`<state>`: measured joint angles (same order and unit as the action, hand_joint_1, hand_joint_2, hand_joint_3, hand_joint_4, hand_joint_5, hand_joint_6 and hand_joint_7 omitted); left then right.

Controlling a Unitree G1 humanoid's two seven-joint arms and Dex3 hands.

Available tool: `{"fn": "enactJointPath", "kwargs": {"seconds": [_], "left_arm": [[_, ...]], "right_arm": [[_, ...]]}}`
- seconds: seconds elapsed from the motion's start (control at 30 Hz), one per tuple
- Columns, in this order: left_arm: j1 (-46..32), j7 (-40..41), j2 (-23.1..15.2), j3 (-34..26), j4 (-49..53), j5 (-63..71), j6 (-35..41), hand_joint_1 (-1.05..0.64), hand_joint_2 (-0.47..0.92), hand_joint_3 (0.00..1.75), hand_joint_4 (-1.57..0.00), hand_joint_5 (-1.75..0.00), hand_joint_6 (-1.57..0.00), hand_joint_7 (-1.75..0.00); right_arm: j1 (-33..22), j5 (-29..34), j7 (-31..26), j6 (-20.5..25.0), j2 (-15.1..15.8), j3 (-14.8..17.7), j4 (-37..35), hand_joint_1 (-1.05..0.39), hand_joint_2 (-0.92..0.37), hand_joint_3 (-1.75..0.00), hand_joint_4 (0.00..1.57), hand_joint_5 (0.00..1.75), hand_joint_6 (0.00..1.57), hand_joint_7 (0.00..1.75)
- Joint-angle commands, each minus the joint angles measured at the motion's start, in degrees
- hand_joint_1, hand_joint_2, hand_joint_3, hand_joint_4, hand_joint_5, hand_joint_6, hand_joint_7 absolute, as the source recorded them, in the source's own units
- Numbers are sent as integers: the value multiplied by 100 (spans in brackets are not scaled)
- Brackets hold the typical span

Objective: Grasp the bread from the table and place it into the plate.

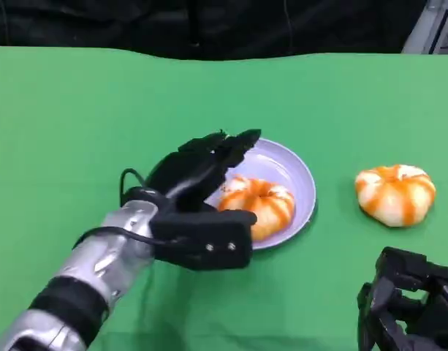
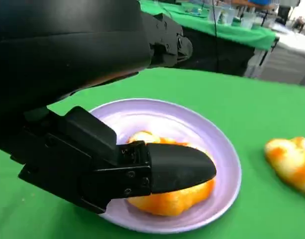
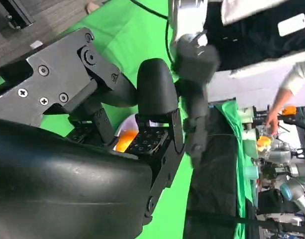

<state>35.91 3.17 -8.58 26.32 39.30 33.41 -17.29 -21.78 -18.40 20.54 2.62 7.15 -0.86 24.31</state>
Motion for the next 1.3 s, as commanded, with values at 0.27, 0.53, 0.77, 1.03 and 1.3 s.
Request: {"fn": "enactJointPath", "kwargs": {"seconds": [0.27,0.53,0.77,1.03,1.3], "left_arm": [[-1933,-2721,-1112,-1734,-4112,-3102,982,10,76,81,-121,-15,-119,-12],[-4942,-3018,-1055,-2900,-6360,-5348,1690,6,43,151,-87,-173,-80,-165],[-5960,-2939,-339,-3169,-5958,-5901,1426,-1,58,133,-93,-175,-79,-175],[-5666,-2938,-14,-3199,-5122,-5675,1018,0,59,128,-94,-175,-79,-175],[-5651,-2856,-11,-3125,-5202,-5444,1115,4,58,128,-94,-175,-79,-175]], "right_arm": [[126,11,-36,-13,17,16,-75,-7,-49,-123,92,170,87,147],[369,-64,108,-68,107,185,-411,-7,-48,-125,94,167,87,146],[573,-105,197,84,254,383,-662,-7,-48,-124,94,168,88,147],[596,-198,378,56,349,531,-772,-6,-52,-118,93,169,88,146],[537,-227,431,81,334,546,-703,-7,-51,-117,93,167,88,145]]}}
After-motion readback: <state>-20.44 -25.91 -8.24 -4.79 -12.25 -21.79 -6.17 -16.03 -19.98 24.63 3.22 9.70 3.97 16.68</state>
